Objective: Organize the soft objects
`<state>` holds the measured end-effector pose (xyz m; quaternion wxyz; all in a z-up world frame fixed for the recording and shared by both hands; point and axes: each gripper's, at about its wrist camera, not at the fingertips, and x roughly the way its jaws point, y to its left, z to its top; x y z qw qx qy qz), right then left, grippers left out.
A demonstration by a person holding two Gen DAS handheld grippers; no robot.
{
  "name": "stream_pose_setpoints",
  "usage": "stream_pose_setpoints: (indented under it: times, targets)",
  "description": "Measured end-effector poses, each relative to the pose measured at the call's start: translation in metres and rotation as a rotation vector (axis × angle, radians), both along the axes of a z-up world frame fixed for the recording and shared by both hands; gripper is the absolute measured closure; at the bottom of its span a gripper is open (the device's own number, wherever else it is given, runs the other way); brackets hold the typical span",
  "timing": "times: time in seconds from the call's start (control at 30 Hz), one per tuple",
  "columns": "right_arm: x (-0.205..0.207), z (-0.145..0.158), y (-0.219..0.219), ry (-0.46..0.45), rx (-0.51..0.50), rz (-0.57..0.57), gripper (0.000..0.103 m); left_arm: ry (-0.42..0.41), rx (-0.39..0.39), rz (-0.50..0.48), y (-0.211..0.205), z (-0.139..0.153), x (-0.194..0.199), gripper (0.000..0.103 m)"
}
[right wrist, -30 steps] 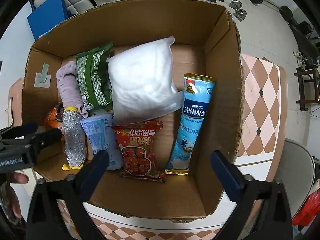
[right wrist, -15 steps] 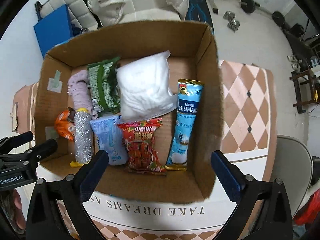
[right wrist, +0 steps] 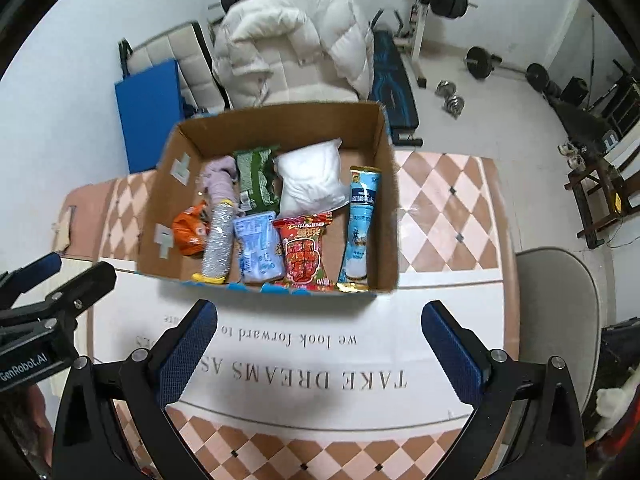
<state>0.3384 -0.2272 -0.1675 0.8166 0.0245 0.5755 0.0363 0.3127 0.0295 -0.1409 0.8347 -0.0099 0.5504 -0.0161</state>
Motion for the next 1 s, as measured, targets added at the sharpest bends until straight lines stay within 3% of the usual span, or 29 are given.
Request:
stream_pose_setpoints:
  times: [0.27,0.5,0.7,1.0]
  targets:
    - [-0.075,0.067,-0.016,-0.123,0.020,-0.032,0.000,-0.110,0.002,-0.006,-0.005,0.057,-0.059,0.005]
    - [-0.131,0.126,-0.026,-0.226,0.033,-0.045,0.000,-0.144,-0.009,-0.004,-0.006,0.092,-0.099,0.005]
    - [-0.168,0.160,-0.028,-0.271,0.024,-0.033,0.000,-0.194,-0.018,-0.012,-0.008,0.122,-0.127,0.005]
    - [-0.204,0.189,-0.017,-0.318,-0.011,0.015,0.000,-0.249,-0.025,-0.011,-0.008,0.141,-0.147,0.005]
